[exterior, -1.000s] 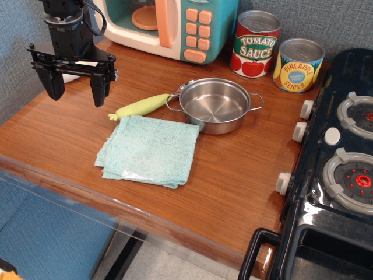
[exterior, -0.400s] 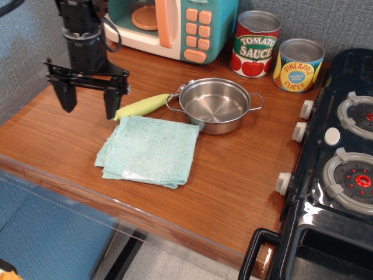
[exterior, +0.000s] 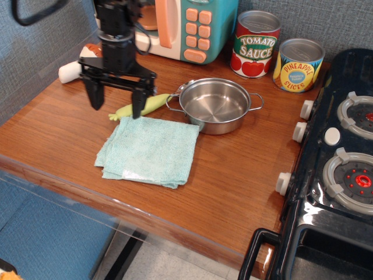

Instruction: Place the spoon on the blue cloth in front of the pot

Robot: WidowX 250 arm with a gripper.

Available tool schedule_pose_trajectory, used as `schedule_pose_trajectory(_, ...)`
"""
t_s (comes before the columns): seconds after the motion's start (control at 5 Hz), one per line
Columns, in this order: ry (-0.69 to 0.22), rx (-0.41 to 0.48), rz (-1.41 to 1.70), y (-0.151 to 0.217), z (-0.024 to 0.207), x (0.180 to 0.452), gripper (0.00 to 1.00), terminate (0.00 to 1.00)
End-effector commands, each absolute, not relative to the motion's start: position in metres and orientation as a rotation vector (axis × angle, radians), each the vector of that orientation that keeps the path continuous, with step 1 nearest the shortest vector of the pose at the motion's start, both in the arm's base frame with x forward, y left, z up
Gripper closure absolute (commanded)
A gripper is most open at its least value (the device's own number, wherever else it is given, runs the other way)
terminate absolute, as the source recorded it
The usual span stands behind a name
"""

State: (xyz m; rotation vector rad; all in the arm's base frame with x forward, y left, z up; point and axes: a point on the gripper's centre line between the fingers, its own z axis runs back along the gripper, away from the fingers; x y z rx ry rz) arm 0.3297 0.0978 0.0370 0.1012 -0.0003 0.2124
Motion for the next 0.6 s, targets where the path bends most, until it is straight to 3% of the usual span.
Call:
schedule_pose_trajectory(0.0,-0.022,0.157,0.132,0.087,0.039,0.356,0.00,0.00)
schedule_pose_trajectory(0.4,0.002,0.127,0.120,0.086,0.029,0.369,0.00,0.00)
